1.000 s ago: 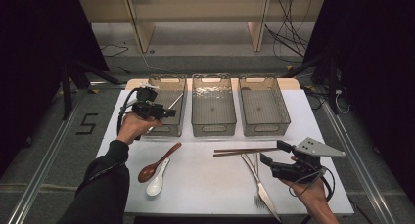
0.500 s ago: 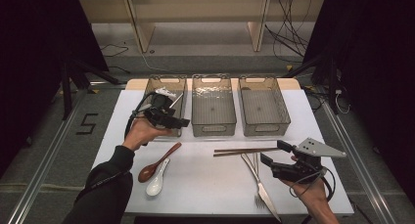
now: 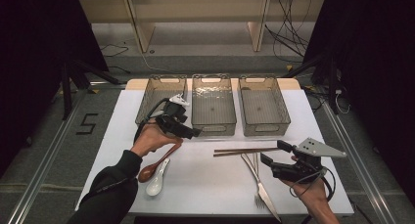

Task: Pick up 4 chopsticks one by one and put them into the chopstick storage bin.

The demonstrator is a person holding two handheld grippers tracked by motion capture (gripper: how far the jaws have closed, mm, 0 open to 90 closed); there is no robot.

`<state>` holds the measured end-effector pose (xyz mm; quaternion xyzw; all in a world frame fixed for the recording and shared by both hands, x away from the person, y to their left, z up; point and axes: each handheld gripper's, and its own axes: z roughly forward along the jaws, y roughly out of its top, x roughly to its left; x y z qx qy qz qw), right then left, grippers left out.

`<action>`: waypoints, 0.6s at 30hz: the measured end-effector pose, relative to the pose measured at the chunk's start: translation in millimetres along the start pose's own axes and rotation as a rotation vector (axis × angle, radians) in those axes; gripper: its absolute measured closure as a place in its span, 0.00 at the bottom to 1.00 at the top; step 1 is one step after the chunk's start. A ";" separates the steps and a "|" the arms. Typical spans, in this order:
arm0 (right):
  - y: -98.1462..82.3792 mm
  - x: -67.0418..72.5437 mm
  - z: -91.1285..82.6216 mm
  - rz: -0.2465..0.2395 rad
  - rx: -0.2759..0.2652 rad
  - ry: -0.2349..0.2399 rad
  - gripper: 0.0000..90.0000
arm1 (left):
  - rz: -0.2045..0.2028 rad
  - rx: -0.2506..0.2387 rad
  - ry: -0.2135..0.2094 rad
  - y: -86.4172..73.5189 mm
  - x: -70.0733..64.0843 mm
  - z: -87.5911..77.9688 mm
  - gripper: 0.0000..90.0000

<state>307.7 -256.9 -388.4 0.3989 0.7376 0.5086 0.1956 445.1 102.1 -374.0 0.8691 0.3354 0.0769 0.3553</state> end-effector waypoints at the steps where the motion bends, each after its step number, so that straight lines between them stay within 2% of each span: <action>1: 0.0 -0.1 0.0 -0.001 0.000 0.001 0.28 | 0.005 0.003 -0.004 0.2 -1.7 1.4 0.24; 10: -0.8 -1.6 -0.5 0.003 -0.001 0.000 0.28 | 0.057 0.031 -0.037 3.5 -17.6 12.5 0.22; 14: -1.2 -2.8 -1.1 0.008 -0.001 -0.002 0.28 | 0.102 0.059 -0.051 5.7 -25.8 20.0 0.22; 18: -1.6 -3.6 -1.4 0.008 -0.003 -0.002 0.28 | 0.127 0.075 -0.064 7.6 -32.2 26.2 0.22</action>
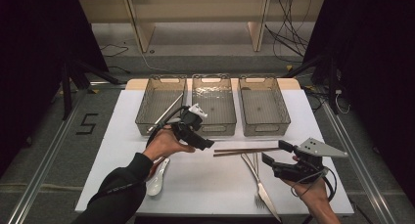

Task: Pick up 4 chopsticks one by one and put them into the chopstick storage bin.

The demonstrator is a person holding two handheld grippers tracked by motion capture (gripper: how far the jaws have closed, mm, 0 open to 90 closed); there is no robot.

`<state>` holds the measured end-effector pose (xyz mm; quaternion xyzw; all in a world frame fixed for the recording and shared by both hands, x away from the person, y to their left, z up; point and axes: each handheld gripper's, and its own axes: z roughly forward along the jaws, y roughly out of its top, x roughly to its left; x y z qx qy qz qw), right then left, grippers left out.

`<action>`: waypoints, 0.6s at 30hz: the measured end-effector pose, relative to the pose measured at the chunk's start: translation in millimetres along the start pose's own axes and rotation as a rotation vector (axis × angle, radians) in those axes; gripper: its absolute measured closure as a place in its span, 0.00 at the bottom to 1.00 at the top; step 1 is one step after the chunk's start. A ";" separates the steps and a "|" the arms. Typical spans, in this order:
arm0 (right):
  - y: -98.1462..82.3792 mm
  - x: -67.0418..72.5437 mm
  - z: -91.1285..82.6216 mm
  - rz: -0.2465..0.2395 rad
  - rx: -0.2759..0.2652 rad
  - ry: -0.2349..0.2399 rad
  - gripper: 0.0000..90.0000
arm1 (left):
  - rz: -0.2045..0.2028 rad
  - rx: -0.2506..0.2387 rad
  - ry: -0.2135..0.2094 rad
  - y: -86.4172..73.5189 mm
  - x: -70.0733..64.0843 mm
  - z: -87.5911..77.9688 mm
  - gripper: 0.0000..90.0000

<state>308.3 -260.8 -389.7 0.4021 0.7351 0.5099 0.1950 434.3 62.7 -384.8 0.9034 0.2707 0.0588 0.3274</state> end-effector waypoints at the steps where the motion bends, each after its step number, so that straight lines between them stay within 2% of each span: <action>1: -0.1 -0.3 0.0 0.000 0.000 0.000 0.28 | -0.001 -0.001 -0.002 0.5 -1.4 1.9 0.22; 18: 0.1 -1.8 1.8 0.004 0.007 -0.001 0.28 | 0.075 0.070 -0.032 10.5 -19.1 45.3 0.26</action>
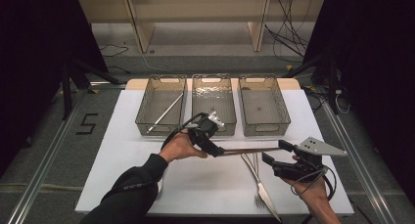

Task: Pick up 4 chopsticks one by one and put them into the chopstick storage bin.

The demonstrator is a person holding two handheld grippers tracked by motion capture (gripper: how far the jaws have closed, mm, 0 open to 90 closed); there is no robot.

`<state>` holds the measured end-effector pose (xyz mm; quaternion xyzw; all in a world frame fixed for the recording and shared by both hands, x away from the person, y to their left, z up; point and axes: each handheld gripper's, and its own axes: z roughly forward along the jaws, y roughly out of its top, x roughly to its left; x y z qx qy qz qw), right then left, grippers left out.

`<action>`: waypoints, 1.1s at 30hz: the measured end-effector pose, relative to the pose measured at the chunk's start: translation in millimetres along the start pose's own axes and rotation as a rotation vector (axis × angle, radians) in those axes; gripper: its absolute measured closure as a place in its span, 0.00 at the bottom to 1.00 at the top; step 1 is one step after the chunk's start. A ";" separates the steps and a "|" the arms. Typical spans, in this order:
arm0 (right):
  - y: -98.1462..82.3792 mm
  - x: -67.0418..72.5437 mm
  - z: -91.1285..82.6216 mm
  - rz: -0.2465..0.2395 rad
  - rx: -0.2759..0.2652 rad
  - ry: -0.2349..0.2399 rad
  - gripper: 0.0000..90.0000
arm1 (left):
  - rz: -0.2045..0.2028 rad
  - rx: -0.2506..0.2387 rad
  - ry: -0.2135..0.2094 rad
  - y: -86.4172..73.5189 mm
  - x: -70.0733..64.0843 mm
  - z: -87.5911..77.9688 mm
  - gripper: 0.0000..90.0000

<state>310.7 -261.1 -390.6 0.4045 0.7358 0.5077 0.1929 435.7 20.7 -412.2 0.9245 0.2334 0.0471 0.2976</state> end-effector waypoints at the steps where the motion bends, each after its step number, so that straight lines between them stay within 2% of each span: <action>1: 0.0 0.6 -0.4 -0.002 0.000 0.000 0.28 | 0.006 0.008 0.000 0.3 -0.2 2.4 0.26; 5: -0.1 1.9 -2.2 -0.004 -0.006 0.000 0.28 | 0.022 0.023 -0.010 1.0 -2.5 10.4 0.29; 10: 0.6 5.0 -1.6 -0.012 -0.001 0.001 0.28 | 0.044 0.051 0.009 2.9 -3.8 22.3 0.33; 14: 0.7 4.6 -0.6 -0.013 0.000 0.001 0.28 | 0.026 0.070 0.006 3.0 0.8 32.6 0.36; 17: 0.7 4.3 -0.7 -0.011 0.000 0.001 0.28 | 0.034 0.089 0.004 1.1 3.0 38.9 0.39; 24: 0.7 4.2 -1.0 -0.012 -0.001 0.005 0.28 | 0.058 0.114 -0.005 -0.5 0.2 45.5 0.44; 29: 0.9 4.8 -0.4 -0.015 0.003 0.006 0.28 | 0.067 0.126 -0.030 0.5 -2.7 47.6 0.50; 33: 1.0 4.9 -0.1 -0.013 0.002 0.007 0.28 | 0.074 0.161 -0.042 -0.9 -1.8 53.7 0.55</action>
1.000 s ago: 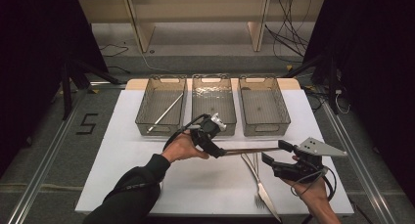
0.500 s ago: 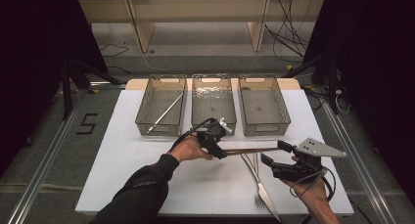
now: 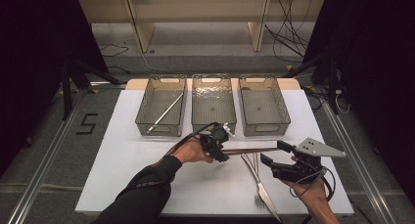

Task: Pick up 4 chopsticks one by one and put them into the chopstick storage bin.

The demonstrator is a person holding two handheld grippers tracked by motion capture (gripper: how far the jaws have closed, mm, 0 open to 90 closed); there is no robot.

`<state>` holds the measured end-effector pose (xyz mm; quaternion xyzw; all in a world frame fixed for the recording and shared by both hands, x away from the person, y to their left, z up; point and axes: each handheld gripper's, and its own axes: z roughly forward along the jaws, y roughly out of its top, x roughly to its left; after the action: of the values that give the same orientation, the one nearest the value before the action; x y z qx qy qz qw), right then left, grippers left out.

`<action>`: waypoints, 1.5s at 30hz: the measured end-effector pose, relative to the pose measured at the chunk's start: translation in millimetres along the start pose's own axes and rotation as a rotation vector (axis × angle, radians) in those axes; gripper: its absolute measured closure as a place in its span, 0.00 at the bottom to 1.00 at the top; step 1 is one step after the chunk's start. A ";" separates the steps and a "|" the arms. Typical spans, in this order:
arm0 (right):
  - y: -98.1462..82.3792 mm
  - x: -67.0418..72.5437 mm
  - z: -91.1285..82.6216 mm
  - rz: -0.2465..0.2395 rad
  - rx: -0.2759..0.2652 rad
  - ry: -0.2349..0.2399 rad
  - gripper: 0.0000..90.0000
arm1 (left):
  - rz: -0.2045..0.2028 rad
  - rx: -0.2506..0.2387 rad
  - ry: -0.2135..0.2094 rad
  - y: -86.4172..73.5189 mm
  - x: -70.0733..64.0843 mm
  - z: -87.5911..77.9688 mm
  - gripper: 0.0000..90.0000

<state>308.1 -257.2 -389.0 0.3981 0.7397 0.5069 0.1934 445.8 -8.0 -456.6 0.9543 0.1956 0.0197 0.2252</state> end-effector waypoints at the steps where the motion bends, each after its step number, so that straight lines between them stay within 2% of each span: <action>1: 0.0 -0.1 0.0 0.000 0.000 0.000 0.28 | -0.007 0.001 -0.002 -0.2 0.9 1.5 0.56; 3: 0.0 -0.1 0.0 0.000 0.000 0.001 0.28 | -0.018 -0.001 -0.003 -0.8 2.5 3.8 0.59; 6: 0.0 -0.3 0.1 0.000 0.000 0.001 0.28 | -0.011 0.007 -0.009 -0.3 3.3 5.2 0.62; 11: 0.0 -0.4 0.0 0.001 -0.001 0.002 0.28 | -0.022 0.029 -0.016 0.3 5.4 6.9 0.68; 15: 0.1 -0.5 0.1 -0.001 -0.001 0.002 0.28 | -0.042 0.038 -0.015 1.1 6.4 6.8 0.72; 22: 0.2 -0.3 0.1 0.000 0.000 0.002 0.28 | -0.013 0.067 0.010 3.2 3.1 7.0 0.78; 25: 0.1 -0.5 0.1 -0.001 -0.001 0.002 0.28 | -0.003 0.080 0.009 3.4 3.1 6.6 0.81; 28: 0.1 -0.6 0.1 -0.002 -0.001 0.003 0.28 | 0.018 0.101 0.012 5.3 2.5 6.6 0.81; 33: 0.2 -0.2 0.3 -0.001 0.000 0.003 0.28 | 0.031 0.119 0.010 7.9 2.2 7.2 0.80; 37: 0.2 -0.2 0.2 -0.001 0.000 0.003 0.28 | 0.022 0.112 0.010 7.4 2.0 7.5 0.80; 40: 0.1 -0.8 0.6 0.006 -0.005 0.013 0.28 | 0.028 0.113 0.021 7.3 2.3 7.4 0.84; 45: 0.0 -3.2 0.0 0.026 -0.010 0.018 0.28 | 0.043 0.106 0.018 6.3 3.1 7.3 0.91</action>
<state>310.1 -259.7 -389.4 0.4022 0.7337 0.5166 0.1820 451.9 -15.1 -460.6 0.9686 0.1781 0.0225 0.1722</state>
